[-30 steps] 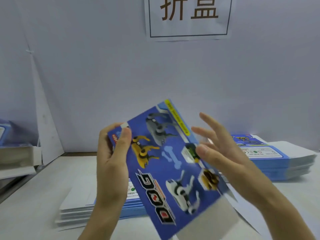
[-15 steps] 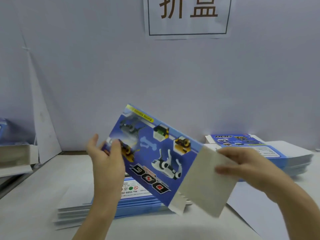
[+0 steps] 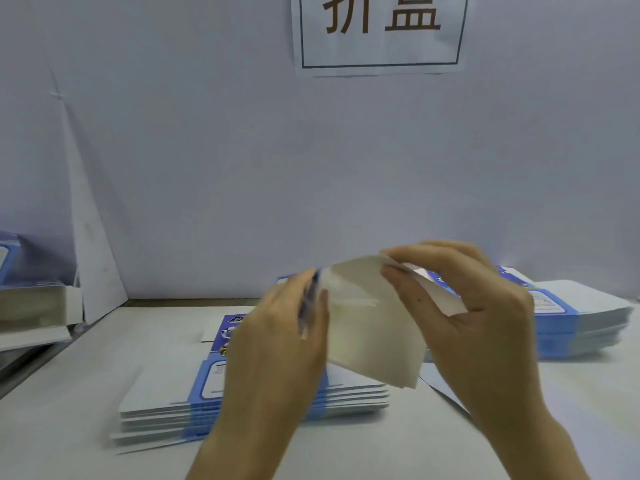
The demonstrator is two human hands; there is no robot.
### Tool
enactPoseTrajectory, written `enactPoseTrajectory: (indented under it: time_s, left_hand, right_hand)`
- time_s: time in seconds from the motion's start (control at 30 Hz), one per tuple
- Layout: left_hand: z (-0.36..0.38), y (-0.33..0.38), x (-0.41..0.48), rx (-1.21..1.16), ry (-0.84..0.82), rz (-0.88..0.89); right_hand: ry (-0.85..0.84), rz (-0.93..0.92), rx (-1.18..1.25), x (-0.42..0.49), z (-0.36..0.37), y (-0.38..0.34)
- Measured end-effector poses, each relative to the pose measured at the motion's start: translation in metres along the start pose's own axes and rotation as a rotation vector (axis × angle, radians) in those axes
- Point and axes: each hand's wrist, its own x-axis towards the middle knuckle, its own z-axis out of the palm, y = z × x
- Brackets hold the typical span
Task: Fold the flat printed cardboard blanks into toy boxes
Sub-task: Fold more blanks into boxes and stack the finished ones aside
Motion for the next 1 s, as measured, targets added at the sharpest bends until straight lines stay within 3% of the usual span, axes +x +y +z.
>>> enactPoseTrajectory:
  time_s: [0.07, 0.17, 0.23, 0.37, 0.47, 0.6, 0.73, 0.9, 1.0]
  left_hand:
    - [-0.009, -0.009, 0.007, 0.025, 0.096, 0.008]
    - [-0.023, -0.024, 0.017, 0.046, 0.19, -0.13]
    - [-0.028, -0.03, 0.022, -0.027, 0.176, -0.218]
    - [-0.027, -0.021, 0.022, -0.218, 0.153, -0.274]
    - [-0.018, -0.015, 0.015, -0.224, 0.148, -0.199]
    - [-0.015, -0.012, 0.014, -0.351, 0.105, -0.231]
    - [-0.016, -0.01, 0.013, -0.177, 0.3, -0.062]
    - [-0.01, -0.002, 0.01, -0.231, 0.226, -0.15]
    - [-0.017, -0.003, 0.012, -0.296, 0.178, -0.245]
  right_hand:
    - [-0.04, 0.041, -0.143, 0.0, 0.0, 0.004]
    - [-0.154, 0.418, -0.249, -0.002, -0.001, 0.013]
    - [-0.244, 0.649, -0.066, 0.0, -0.003, 0.02]
    - [-0.355, 0.877, 0.448, 0.004, -0.001, 0.022]
    - [-0.382, 0.936, 0.605, 0.0, 0.003, 0.018]
    - [-0.184, 0.818, 0.655, -0.001, 0.005, 0.018]
    - [-0.004, 0.665, 0.185, -0.004, 0.006, 0.03]
    - [-0.219, 0.883, 0.439, -0.003, 0.012, 0.027]
    - [-0.311, 0.81, 0.499, -0.006, 0.012, 0.024]
